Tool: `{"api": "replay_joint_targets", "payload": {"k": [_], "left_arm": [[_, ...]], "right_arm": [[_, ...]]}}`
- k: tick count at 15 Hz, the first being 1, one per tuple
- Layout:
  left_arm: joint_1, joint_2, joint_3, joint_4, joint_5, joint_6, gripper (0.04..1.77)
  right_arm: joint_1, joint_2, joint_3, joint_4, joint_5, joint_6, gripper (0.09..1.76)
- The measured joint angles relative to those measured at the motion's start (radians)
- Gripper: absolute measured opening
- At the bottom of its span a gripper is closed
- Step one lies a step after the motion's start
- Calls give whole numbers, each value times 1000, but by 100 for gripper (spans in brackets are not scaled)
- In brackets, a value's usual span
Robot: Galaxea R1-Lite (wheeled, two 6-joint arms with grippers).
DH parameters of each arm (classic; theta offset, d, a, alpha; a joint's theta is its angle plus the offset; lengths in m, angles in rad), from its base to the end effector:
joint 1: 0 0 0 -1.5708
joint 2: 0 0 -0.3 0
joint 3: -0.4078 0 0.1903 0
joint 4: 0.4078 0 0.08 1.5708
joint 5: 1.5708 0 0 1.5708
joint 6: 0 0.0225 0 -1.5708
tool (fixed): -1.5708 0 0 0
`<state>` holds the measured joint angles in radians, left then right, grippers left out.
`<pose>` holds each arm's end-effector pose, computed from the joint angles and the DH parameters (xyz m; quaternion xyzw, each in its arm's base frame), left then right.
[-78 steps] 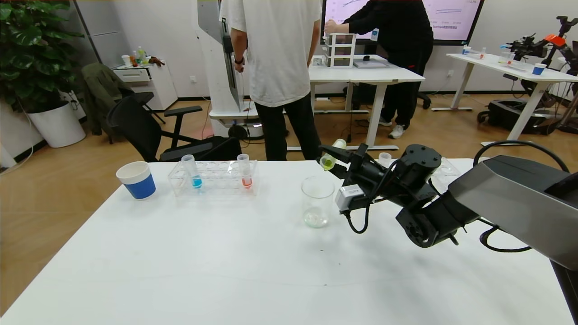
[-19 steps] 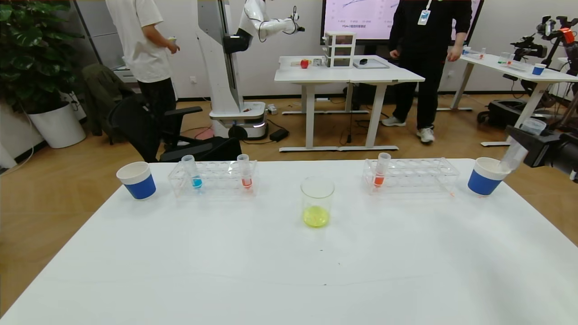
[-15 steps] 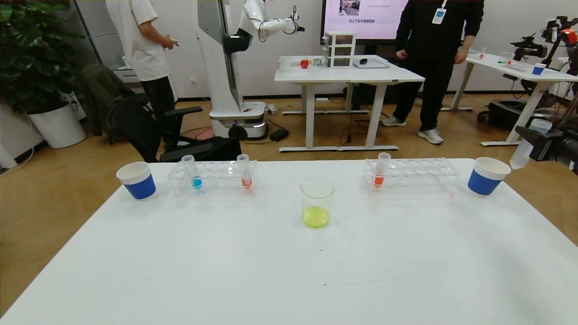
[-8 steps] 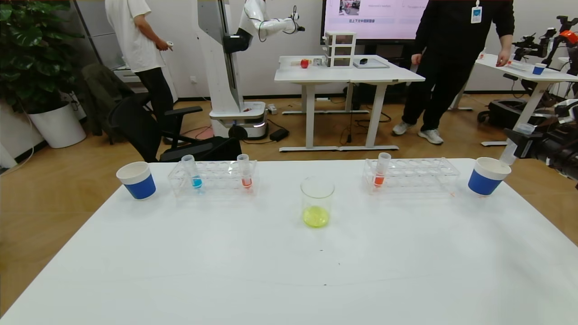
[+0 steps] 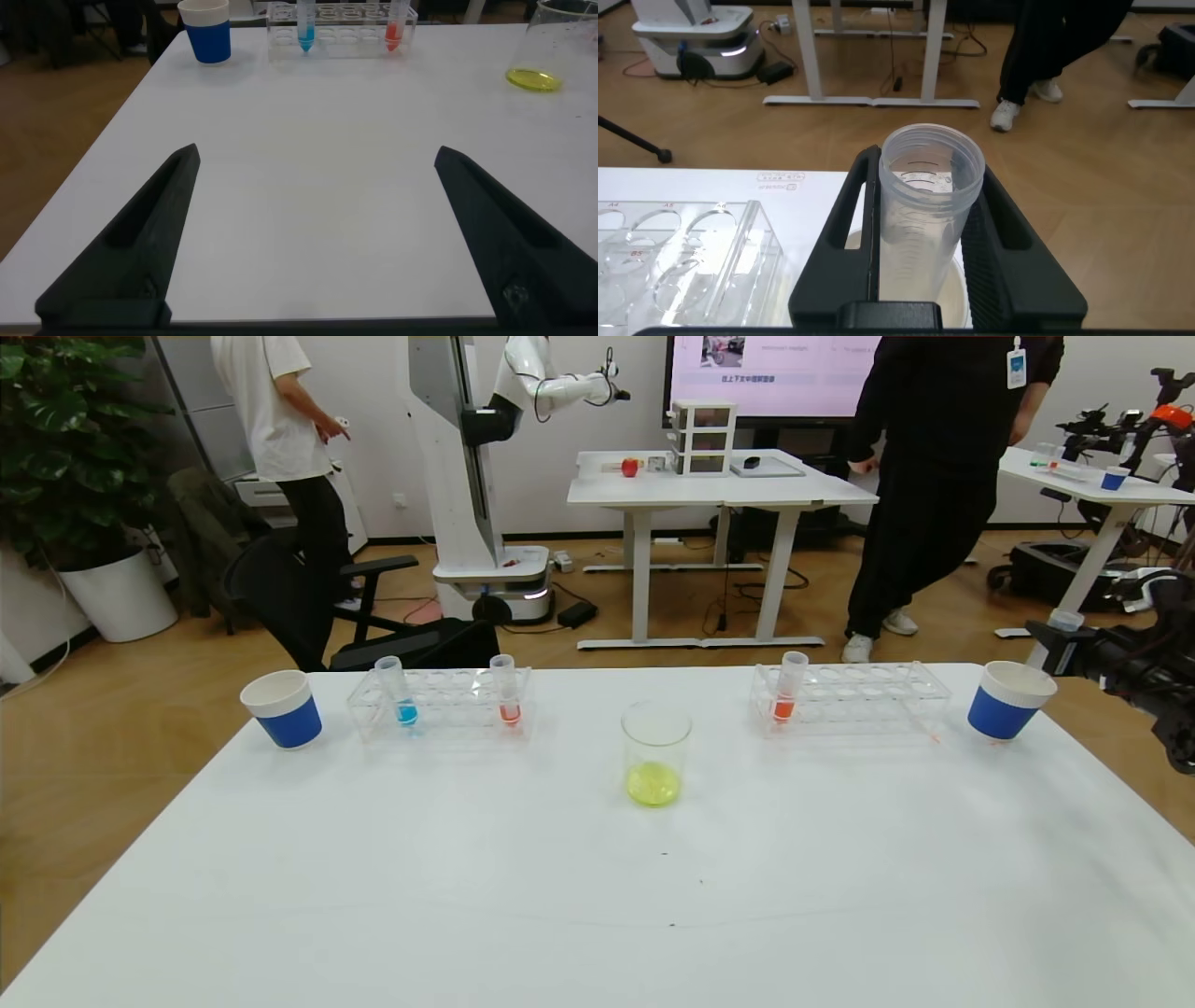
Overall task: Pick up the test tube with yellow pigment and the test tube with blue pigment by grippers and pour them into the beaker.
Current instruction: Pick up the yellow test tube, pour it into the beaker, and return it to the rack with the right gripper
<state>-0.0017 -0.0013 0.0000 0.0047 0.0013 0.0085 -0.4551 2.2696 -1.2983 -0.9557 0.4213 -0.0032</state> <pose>-0.0229 0.0001 0.0750 0.0043 0.0017 -0.0002 1.0000 0.4122 -0.1915 0.1265 0.0017 0.0071 -0.0169 0.9998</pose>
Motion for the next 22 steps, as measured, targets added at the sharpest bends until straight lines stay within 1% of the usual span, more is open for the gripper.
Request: {"api": "replay_joint_targets", "payload": {"k": [4,8,9,10,11,12,13,16,19,21,22], "left_arm": [[0,0,0,0,0,0,175],[0,0,0,0,0,0,175],[0,0,0,0,0,0,175],[0,0,0,0,0,0,175],[0,0,0,0,0,0,175],[0,0,0,0,0,0,175],[0,0,0,0,0,0,175],[0,0,0,0,0,0,175],[0,0,0,0,0,0,175],[0,0,0,0,0,0,175],[0,0,0,0,0,0,175]], "right_arm": [[3,61,1,-67,0,0,51],[5,100,1,-77,-1,0,52],[7,104,3,-77,-1,0,64],[10,108,3,-77,-1,0,91],[13,110,3,-84,0,0,133],[15,111,2,-105,1,0,160],[16,112,2,-134,3,0,174],[22,97,5,-126,1,28,174],[54,27,1,-13,-2,51,174],[106,-47,-4,48,-6,56,174],[146,-86,-4,59,-20,61,174]]}}
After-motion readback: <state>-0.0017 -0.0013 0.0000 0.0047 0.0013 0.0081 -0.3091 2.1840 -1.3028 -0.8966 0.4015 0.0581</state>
